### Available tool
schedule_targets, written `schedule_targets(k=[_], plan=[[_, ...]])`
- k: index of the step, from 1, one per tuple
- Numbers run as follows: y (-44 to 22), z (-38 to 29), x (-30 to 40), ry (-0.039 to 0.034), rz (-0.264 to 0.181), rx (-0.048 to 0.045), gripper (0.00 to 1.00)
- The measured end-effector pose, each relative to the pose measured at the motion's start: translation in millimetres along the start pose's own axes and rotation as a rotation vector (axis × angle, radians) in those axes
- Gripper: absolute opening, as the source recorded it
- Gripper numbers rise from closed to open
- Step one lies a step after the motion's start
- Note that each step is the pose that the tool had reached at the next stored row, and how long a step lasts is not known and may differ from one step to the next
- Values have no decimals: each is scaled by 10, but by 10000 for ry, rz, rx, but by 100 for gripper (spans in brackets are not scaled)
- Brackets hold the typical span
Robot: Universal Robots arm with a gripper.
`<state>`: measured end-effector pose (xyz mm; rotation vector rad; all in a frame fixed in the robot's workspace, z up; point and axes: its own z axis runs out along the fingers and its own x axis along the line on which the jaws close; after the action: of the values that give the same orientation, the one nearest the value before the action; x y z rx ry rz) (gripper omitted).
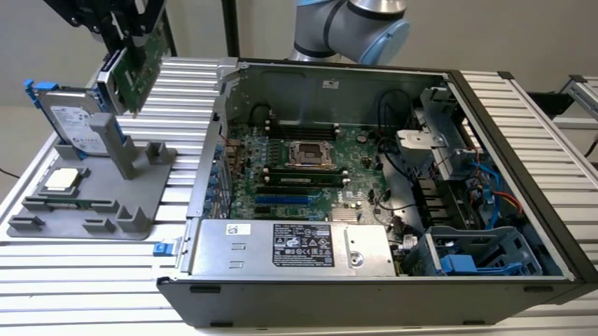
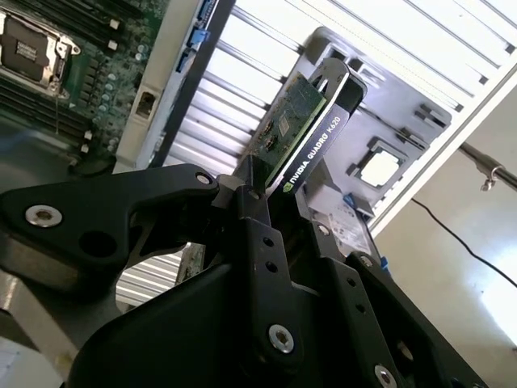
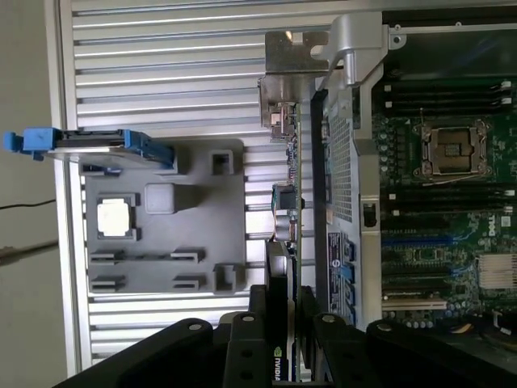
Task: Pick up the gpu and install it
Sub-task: 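Pick up the gpu and move the gpu toward the slot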
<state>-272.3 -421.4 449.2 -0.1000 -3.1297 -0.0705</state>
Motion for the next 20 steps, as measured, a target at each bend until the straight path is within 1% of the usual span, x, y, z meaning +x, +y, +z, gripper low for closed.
schedule_targets(k=[20], plan=[[16, -2, -253, 28, 2, 1, 0]])
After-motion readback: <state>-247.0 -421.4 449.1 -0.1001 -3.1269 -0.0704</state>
